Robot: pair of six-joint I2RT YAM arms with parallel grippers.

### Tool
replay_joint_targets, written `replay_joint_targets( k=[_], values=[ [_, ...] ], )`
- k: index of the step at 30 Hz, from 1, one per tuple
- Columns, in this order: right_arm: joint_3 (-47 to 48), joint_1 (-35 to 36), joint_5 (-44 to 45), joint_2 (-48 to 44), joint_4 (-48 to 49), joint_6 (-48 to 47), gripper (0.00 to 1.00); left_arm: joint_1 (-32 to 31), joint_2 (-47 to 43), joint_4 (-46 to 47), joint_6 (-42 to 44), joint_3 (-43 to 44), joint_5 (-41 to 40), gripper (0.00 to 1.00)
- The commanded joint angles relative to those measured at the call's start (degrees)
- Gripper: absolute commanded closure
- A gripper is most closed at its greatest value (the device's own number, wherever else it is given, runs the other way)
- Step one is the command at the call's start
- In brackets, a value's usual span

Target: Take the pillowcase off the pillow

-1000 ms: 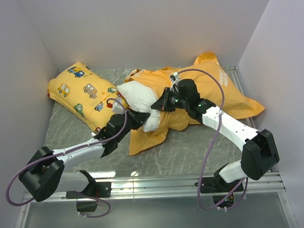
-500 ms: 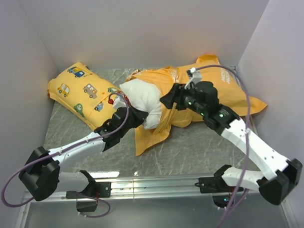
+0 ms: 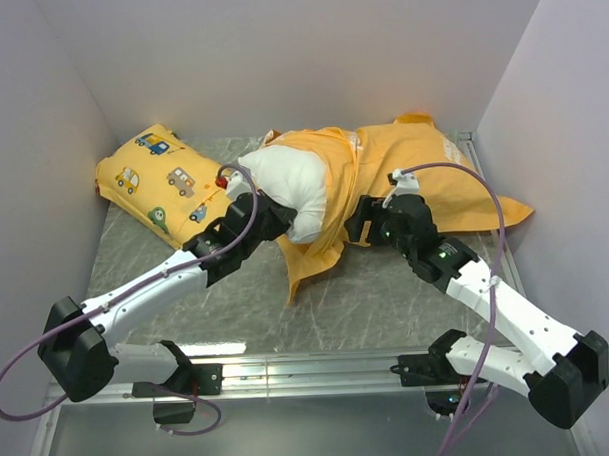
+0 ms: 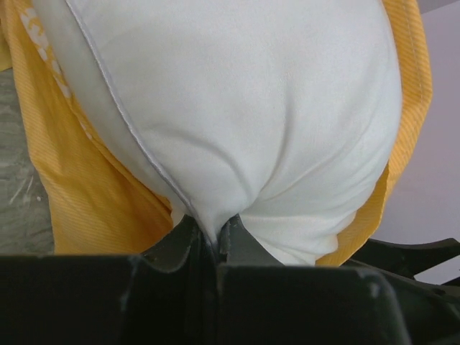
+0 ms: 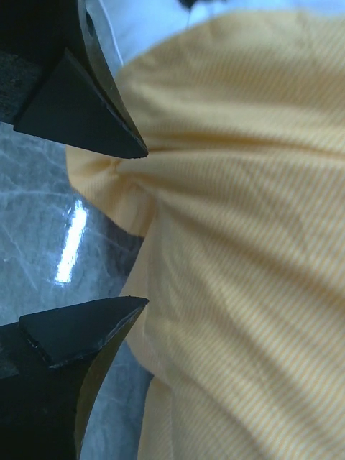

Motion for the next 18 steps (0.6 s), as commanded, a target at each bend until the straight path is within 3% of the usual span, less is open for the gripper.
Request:
replay_joint_targets(
  k=[1, 8, 11, 14, 15, 18],
  values=[
    [-0.9, -0.2, 4.1, 1.4, 4.1, -1.4, 0.16, -0.1, -3.6, -0.1, 2.9, 5.8, -3.3, 1.0],
    [-2.4, -0.2, 5.5, 4.1, 8.8, -2.1, 0.14, 0.1, -6.2, -4.2, 4.6, 8.7, -5.8, 1.0],
    [-2.1, -0.5, 5.7, 4.3, 10.6, -2.1, 0.18, 0.5, -6.5, -5.1, 5.5, 9.9, -5.6, 1.0],
    [-1.0, -0.7, 6.3, 4.6, 11.1, -2.1, 0.35, 0.6, -6.5, -6.5, 6.2, 11.5, -6.0, 1.0],
    [-0.4, -0.7, 6.7, 4.8, 10.8, -2.1, 0.52, 0.6, -6.6, -6.5, 6.4, 11.9, -6.2, 1.0],
    [0.4, -1.3, 7.9, 5.1, 10.0, -2.1, 0.85, 1.1, -7.3, -6.9, 7.1, 13.0, -6.4, 1.0]
  ],
)
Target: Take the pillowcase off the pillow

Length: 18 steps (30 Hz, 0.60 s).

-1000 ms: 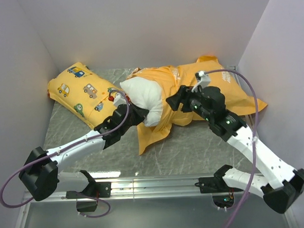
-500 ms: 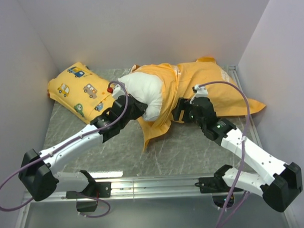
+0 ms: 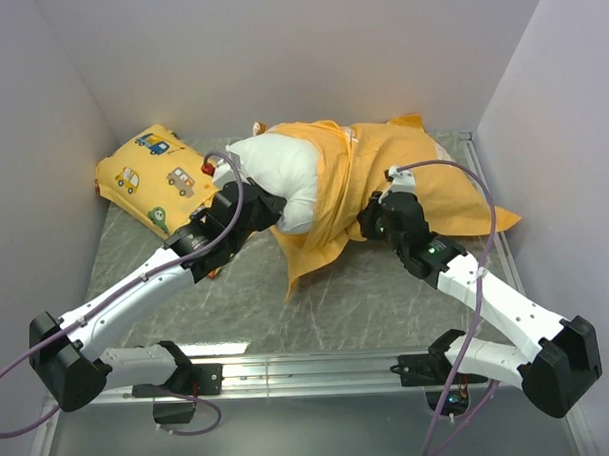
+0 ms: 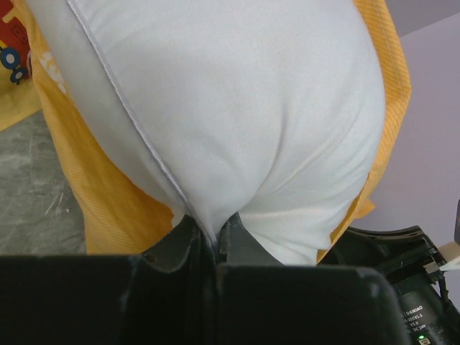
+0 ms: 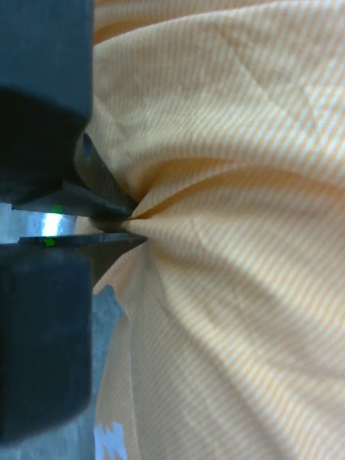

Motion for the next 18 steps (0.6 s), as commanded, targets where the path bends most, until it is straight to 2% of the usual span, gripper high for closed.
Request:
replay_joint_targets(
  k=[1, 3, 4, 7, 9, 12, 15, 18],
  values=[
    [2.5, -1.4, 3.5, 0.5, 2.0, -0.3, 0.89, 0.9, -3.7, 3.6, 3.1, 5.3, -3.3, 1.0],
    [2.1, -2.4, 3.6, 0.4, 1.7, -0.3, 0.99, 1.7, -4.0, 2.8, 3.7, 6.5, -3.3, 1.0],
    [1.9, -4.0, 3.7, 0.3, 1.4, -0.1, 1.0, 1.9, -4.0, 2.6, 3.9, 6.8, -3.2, 1.0],
    [2.1, -8.3, 4.3, 1.5, -1.0, 0.7, 1.0, 3.6, -5.0, 0.9, 4.6, 8.2, -2.6, 1.0],
    [2.8, -14.2, 4.5, 2.4, -3.5, 1.4, 1.0, 5.1, -6.5, 0.0, 5.1, 8.9, -2.1, 1.0],
    [2.9, -22.5, 1.9, 5.3, -4.7, 3.0, 1.0, 7.5, -9.0, -2.6, 5.9, 9.7, -1.7, 1.0],
    [2.2, -27.8, -1.9, 7.4, -3.9, 4.4, 1.0, 8.8, -11.5, -4.3, 6.0, 8.5, -0.8, 1.0],
    [1.3, -28.4, -4.8, 7.3, -2.6, 4.9, 1.0, 8.9, -14.1, -5.4, 5.7, 5.5, 0.5, 1.0]
  ],
)
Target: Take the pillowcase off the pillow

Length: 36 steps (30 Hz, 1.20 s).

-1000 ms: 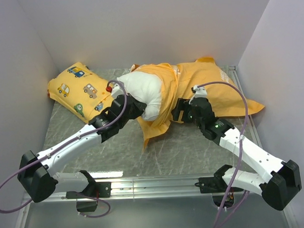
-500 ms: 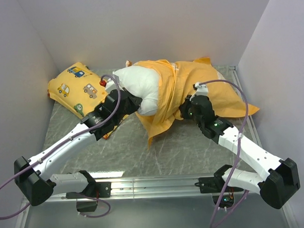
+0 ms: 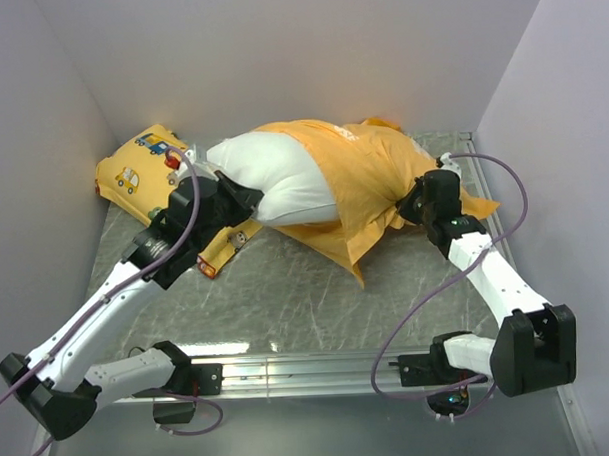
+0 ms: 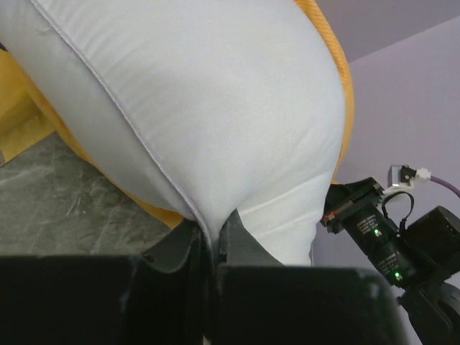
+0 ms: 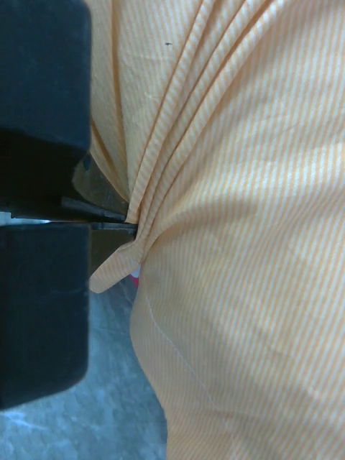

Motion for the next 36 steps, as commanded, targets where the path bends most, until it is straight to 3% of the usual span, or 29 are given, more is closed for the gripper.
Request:
replay_joint_targets(
  k=[1, 3, 5, 8, 11, 14, 17, 21, 25, 31, 34, 35, 36],
  values=[
    [-1.0, -2.8, 2.9, -1.3, -0.8, -0.7, 1.0, 2.0, -7.7, 2.8, 2.2, 0.0, -4.1, 1.0],
    [-1.6, -2.2, 0.9, -2.8, 0.2, -1.0, 1.0, 2.0, -9.0, 4.4, 1.8, -5.6, 1.3, 1.0],
    [-1.5, -0.6, -1.2, -5.6, 0.2, -2.1, 0.94, 1.8, -10.0, 5.3, 0.4, -9.4, 4.1, 1.0],
    [0.3, 2.8, -2.9, -9.6, -0.9, -4.3, 0.65, 0.7, -12.1, 7.3, -1.6, -17.5, 6.8, 1.0],
    [5.1, 9.0, -1.7, -11.8, -4.2, -7.6, 0.44, -1.3, -15.0, 9.1, -4.3, -27.7, 7.9, 1.0],
    [9.8, 16.0, -2.8, -11.3, -5.1, -11.0, 0.3, -2.9, -16.4, 9.3, -6.5, -31.9, 8.2, 1.0],
    [16.4, 21.8, -6.2, -6.5, -4.7, -14.2, 0.24, -3.9, -17.2, 11.0, -8.6, -37.4, 9.3, 1.0],
    [24.0, 29.9, -3.7, 4.9, -8.5, -19.0, 0.22, -4.7, -17.2, 11.7, -10.4, -40.5, 9.7, 1.0],
    [30.6, 32.9, 7.2, 15.1, -10.7, -20.6, 0.2, -4.8, -17.1, 12.5, -11.2, -42.4, 9.9, 1.0],
    [41.9, 32.8, 24.7, 28.2, -15.0, -18.4, 0.22, -4.9, -19.0, 10.5, -11.0, -42.3, 9.0, 1.0],
    [42.7, 31.8, 29.8, 29.4, -13.7, -18.0, 0.56, -4.9, -20.1, 9.2, -10.9, -42.2, 8.8, 1.0],
    [42.9, 30.0, 30.9, 29.4, -13.6, -17.8, 0.82, -4.9, -20.3, 8.6, -10.9, -42.2, 8.8, 1.0],
    [43.0, 28.7, 31.2, 29.3, -13.7, -16.7, 0.88, -4.9, -20.5, 8.2, -10.9, -42.3, 8.8, 1.0]
  ],
)
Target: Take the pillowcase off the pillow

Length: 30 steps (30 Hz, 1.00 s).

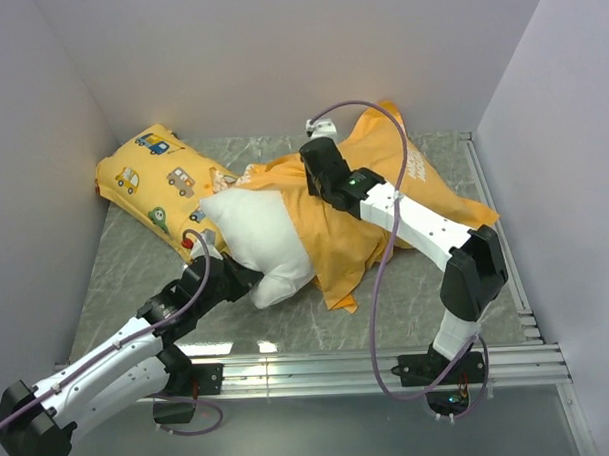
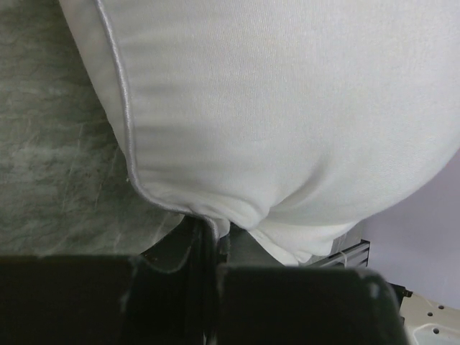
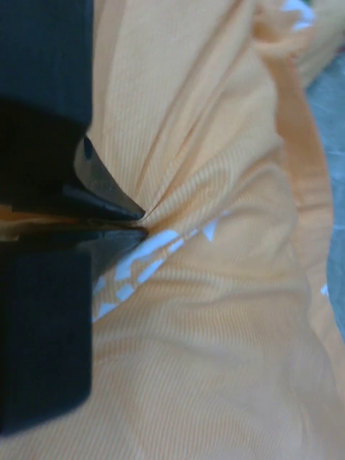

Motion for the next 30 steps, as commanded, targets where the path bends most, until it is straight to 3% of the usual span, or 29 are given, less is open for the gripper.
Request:
replay_joint_targets(
  k=[1, 5, 9, 16, 18, 19, 22, 25, 30],
  values=[
    [3.2, -5.4, 10.5, -1.4, -1.9, 1.8, 0.98, -0.6, -1.7, -2.2, -0.4, -0.3, 1.3, 1.0],
    [3.4, -17.7, 8.9, -2.1, -4.8, 6.1, 1.0, -0.6, -3.3, -4.3, -0.4, -0.2, 1.2, 1.0],
    [3.5, -25.6, 3.5, -0.7, -6.7, 8.9, 1.0, -0.6, -5.0, -4.9, -0.7, -0.7, 2.0, 1.0],
    [-9.6, -23.0, -6.1, -6.9, 1.8, 9.6, 1.0, -0.8, -0.9, -2.5, 2.4, 0.7, 4.2, 0.99],
    [-11.8, -21.9, -6.6, -8.3, 3.2, 9.8, 1.0, -0.8, 1.0, -2.7, 4.7, 2.6, 4.2, 0.82],
    [-14.9, -20.9, -7.1, -8.9, 4.2, 9.6, 1.0, -0.9, 1.4, -3.3, 5.3, 5.1, 3.8, 0.6],
    [-22.7, -19.5, -9.4, -12.6, 9.2, 11.0, 1.0, -0.9, 1.5, -4.2, 8.3, 11.3, 0.8, 0.27],
    [-28.8, -18.3, -12.0, -16.1, 13.8, 12.1, 1.0, -0.8, 2.4, -7.9, 11.4, 19.3, -3.9, 0.13],
    [-33.0, -15.5, -11.7, -17.7, 16.1, 12.5, 1.0, -0.8, 9.9, -14.4, 14.6, 32.6, -13.4, 0.01]
  ],
)
